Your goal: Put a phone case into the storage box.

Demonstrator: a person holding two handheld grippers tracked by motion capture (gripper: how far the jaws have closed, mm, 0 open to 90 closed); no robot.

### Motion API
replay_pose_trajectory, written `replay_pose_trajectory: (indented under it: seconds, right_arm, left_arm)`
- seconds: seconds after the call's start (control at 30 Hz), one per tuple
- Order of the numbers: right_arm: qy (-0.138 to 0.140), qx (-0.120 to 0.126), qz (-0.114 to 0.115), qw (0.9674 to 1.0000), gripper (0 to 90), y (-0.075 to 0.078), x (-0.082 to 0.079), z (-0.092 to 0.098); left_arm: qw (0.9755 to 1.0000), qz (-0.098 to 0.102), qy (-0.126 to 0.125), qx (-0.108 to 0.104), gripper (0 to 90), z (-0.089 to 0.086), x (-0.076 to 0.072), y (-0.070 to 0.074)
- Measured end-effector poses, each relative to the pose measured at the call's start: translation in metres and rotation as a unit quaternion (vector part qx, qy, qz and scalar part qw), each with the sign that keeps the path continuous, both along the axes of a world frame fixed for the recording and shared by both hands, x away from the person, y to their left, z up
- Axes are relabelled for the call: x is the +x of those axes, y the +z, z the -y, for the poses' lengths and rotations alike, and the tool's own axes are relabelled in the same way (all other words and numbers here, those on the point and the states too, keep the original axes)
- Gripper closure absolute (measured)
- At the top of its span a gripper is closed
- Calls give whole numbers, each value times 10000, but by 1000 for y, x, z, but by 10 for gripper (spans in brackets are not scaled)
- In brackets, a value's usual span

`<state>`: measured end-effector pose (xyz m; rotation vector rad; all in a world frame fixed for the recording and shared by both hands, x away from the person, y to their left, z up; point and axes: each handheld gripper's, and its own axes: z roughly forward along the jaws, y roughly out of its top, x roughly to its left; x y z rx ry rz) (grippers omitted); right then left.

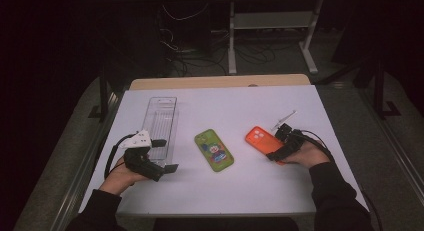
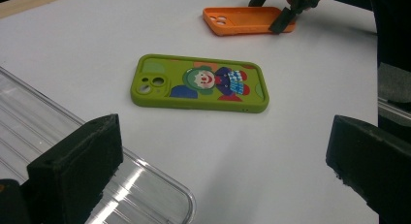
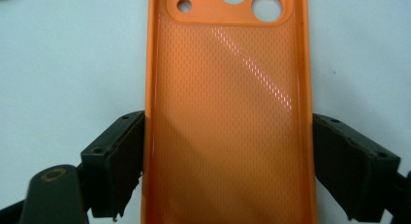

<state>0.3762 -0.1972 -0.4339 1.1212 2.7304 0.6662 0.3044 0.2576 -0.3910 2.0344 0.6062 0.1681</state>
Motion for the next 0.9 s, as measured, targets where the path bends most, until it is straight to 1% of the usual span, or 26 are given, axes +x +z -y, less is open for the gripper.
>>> replay_pose_trajectory:
  seconds: [0.1,0.17,0.2,0.27,0.33,0.37,0.4,0.43,0.47,0.5,0.57,0.6,0.67,0.7,0.73,0.77,0.8,0.87,0.9]
  right_arm:
    - [-31,124,43,9999,157,8,0,2]
    - [-2,229,114,9997,156,12,0,4]
    - [1,277,109,9996,156,14,0,4]
    - [51,315,123,9994,156,18,-1,4]
    - [157,342,134,9992,156,22,-1,4]
    - [193,356,144,9991,156,24,-1,3]
    - [306,345,172,9988,156,29,-1,2]
    - [306,345,172,9988,156,29,-1,2]
    - [422,389,188,9982,156,34,1,1]
    - [422,389,188,9982,156,34,1,1]
    - [493,372,209,9979,156,39,2,-1]
    - [558,390,200,9975,156,41,3,-2]
    - [634,422,172,9969,156,46,4,-5]
    - [743,360,219,9963,156,51,7,-8]
    - [743,360,219,9963,156,51,7,-8]
    - [783,363,214,9960,156,53,8,-9]
    - [853,362,216,9955,156,57,11,-12]
    - [891,356,233,9951,156,58,13,-13]
    - [932,317,262,9948,156,61,15,-15]
  left_arm:
    - [10000,16,-15,-18,0,-1,0,0]
    - [10000,24,-25,2,0,-1,1,1]
    - [10000,30,-35,9,0,-2,1,1]
    - [10000,5,-11,4,0,-1,1,2]
    - [10000,41,-48,12,0,-1,2,4]
    - [10000,49,-41,-20,0,-1,3,5]
    - [9999,77,-83,-57,0,1,4,8]
    - [9999,77,-83,-57,0,1,4,8]
    - [9998,52,-151,-75,0,3,6,11]
    - [9998,52,-151,-75,0,3,6,11]
    - [9997,3,-224,-88,0,6,9,14]
    - [9996,27,-273,-58,0,8,11,16]
    - [9994,-18,-345,-85,0,12,15,20]
    - [9993,-5,-375,-75,0,14,17,22]
    - [9991,11,-409,-75,0,16,19,23]
    - [9990,-14,-443,-47,0,18,21,26]
    - [9988,6,-474,-88,0,23,26,28]
    - [9988,20,-476,-125,0,26,28,30]
    - [9985,33,-531,-150,0,30,33,33]
